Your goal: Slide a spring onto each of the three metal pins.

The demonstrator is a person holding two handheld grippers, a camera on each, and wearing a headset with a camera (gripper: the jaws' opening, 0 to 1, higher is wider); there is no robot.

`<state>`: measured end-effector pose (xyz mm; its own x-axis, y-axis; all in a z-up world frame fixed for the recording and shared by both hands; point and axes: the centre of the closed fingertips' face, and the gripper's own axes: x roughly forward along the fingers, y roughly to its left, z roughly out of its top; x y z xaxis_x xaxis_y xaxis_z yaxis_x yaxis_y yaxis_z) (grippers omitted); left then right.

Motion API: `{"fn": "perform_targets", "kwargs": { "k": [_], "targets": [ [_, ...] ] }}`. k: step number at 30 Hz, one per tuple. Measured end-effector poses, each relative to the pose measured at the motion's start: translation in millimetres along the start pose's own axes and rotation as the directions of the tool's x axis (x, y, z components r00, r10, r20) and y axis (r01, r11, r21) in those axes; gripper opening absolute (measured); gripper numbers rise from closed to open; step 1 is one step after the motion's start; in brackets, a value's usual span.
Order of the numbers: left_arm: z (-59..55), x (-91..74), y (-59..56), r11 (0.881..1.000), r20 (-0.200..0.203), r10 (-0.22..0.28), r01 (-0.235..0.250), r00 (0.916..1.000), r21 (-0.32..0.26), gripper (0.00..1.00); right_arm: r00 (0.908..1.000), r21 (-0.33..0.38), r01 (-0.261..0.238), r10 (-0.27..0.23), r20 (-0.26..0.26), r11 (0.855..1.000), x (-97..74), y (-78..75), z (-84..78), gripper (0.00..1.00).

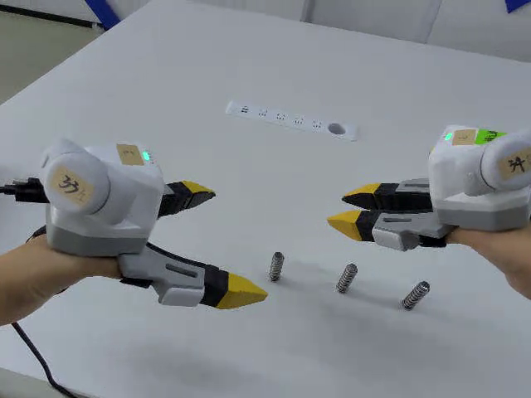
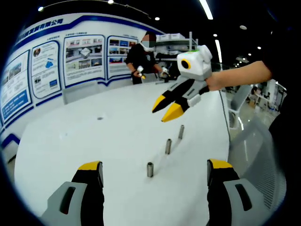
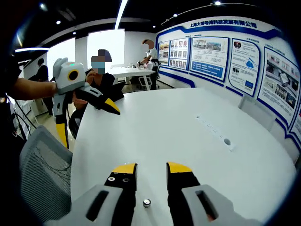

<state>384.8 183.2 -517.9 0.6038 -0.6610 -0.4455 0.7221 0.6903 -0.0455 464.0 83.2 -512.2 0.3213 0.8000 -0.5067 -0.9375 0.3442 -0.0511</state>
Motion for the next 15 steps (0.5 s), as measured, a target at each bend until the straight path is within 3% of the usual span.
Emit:
{"fn": "perform_targets", "kwargs": {
  "k": [6, 10, 15],
  "targets": [
    [9.5, 1.2, 0.3, 1.000, 0.001, -0.007, 0.007, 1.0000, 0.016, 0.93, 0.9993, 0.053, 0.031, -0.032, 0.020, 0.998, -44.3, -10.2, -16.5, 0.33],
    [16.4, -1.8, -0.8, 1.000, 0.034, -0.008, 0.009, 0.9994, -0.009, 0.94, 0.9962, 0.061, 0.076, -0.078, 0.039, 0.995, -74.5, -12.5, -27.3, 0.43],
    [15.6, -3.7, -3.2, 1.000, 0.022, -0.020, 0.020, 0.9996, 0.003, 0.95, 0.9947, 0.083, 0.093, -0.096, 0.036, 0.992, -100.5, -11.1, -44.0, 0.51]
  ]
}}
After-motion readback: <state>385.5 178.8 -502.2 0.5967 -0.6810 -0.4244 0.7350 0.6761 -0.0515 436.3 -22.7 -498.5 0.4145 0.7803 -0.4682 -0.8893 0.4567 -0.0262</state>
